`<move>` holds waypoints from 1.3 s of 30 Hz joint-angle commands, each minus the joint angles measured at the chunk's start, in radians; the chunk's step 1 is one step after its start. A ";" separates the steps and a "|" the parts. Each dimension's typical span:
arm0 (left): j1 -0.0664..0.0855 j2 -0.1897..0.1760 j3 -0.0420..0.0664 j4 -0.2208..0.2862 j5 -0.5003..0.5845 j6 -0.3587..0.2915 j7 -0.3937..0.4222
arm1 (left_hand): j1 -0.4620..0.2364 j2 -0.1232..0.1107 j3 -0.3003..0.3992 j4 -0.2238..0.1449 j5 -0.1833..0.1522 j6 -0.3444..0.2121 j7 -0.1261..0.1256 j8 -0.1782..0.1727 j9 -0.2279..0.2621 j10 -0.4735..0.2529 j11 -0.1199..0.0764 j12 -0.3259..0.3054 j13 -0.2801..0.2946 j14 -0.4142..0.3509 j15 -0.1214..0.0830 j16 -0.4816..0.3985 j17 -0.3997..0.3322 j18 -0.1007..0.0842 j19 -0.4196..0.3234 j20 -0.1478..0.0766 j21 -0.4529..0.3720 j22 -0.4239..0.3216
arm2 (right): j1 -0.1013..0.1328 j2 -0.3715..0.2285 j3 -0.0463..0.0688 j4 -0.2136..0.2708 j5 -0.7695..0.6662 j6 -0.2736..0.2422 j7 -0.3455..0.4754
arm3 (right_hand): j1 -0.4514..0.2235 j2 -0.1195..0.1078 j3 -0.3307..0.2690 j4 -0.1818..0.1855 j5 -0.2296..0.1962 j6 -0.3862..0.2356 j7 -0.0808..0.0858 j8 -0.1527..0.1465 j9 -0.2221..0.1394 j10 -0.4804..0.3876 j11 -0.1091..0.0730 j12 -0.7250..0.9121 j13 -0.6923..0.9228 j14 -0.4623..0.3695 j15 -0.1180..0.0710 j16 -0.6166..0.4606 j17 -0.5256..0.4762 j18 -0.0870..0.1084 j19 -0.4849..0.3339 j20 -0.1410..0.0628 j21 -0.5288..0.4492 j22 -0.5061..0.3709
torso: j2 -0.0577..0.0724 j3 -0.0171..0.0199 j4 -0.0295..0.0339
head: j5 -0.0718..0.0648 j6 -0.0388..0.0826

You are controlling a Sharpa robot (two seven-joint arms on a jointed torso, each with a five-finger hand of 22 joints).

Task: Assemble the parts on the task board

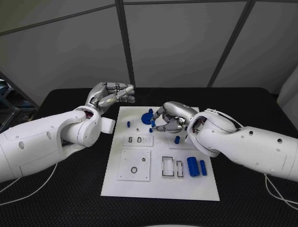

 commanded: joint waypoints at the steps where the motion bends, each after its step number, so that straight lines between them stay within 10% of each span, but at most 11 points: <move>1: 0.001 0.002 0.001 0.001 -0.004 0.005 -0.002 | 0.006 0.006 0.006 -0.001 -0.004 0.004 0.002 -0.003 -0.001 0.006 0.001 -0.004 -0.001 0.003 0.000 -0.004 0.002 -0.013 -0.008 0.001 0.007 0.001 | -0.006 0.025 -0.001 -0.012 -0.090 0.018 -0.092 | -0.002 0.005 0.006 -0.003 0.000 0.014 -0.007 0.004 0.004 0.049 -0.005 0.002 0.193 0.104 -0.004 0.005 0.263 -0.005 -0.002 -0.006 0.004 -0.001 | 0.000 0.0000 -0.0006 | 0.007 -0.003; 39: 0.001 0.003 0.001 -0.001 -0.004 -0.015 -0.007 | 0.000 0.004 0.006 0.002 -0.005 0.006 0.003 -0.005 -0.001 0.005 0.002 -0.005 -0.002 -0.001 0.002 -0.009 0.003 -0.015 -0.015 0.002 0.006 0.002 | -0.042 0.134 -0.030 -0.068 -0.168 0.100 -0.129 | -0.027 -0.002 -0.002 0.002 -0.047 0.011 -0.005 -0.004 0.009 0.041 -0.004 -0.010 0.183 0.104 -0.005 0.005 0.263 -0.001 -0.012 -0.008 -0.005 -0.018 | 0.002 0.0015 -0.0023 | 0.051 -0.024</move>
